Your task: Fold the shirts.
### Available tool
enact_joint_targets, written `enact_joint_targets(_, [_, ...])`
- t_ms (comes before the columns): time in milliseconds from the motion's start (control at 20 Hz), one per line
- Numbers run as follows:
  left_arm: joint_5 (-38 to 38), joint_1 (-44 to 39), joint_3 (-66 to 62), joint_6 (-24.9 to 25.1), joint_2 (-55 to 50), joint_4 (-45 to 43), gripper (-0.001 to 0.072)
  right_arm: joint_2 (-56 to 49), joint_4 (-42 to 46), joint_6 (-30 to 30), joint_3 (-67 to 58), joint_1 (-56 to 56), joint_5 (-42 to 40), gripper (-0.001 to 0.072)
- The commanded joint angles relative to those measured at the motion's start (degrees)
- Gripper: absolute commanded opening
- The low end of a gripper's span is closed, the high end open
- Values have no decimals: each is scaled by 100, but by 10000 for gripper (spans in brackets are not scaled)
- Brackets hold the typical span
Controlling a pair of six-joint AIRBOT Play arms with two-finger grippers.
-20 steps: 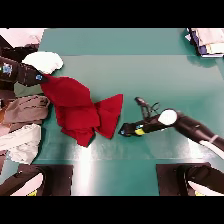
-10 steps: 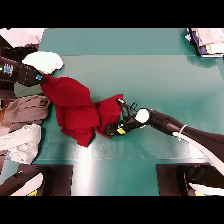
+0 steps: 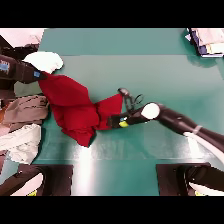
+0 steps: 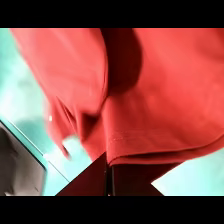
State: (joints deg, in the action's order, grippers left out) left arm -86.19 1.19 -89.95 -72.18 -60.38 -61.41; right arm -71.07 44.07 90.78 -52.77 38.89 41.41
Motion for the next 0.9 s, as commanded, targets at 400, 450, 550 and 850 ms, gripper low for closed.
enact_joint_targets(400, [317,4,-3084,-306,149,15,25,3904,656,-90,-1268,-4166,1217,7])
enact_joint_targets(450, [422,4,-3077,-308,260,17,25,3976,715,-177,-1674,-4631,1561,7])
enact_joint_targets(550, [573,4,-3064,-476,511,46,25,3985,699,-372,-2492,-5499,2256,7])
enact_joint_targets(850, [1095,4,-3128,-584,1213,695,25,3265,693,-533,-4760,-6979,3965,7])
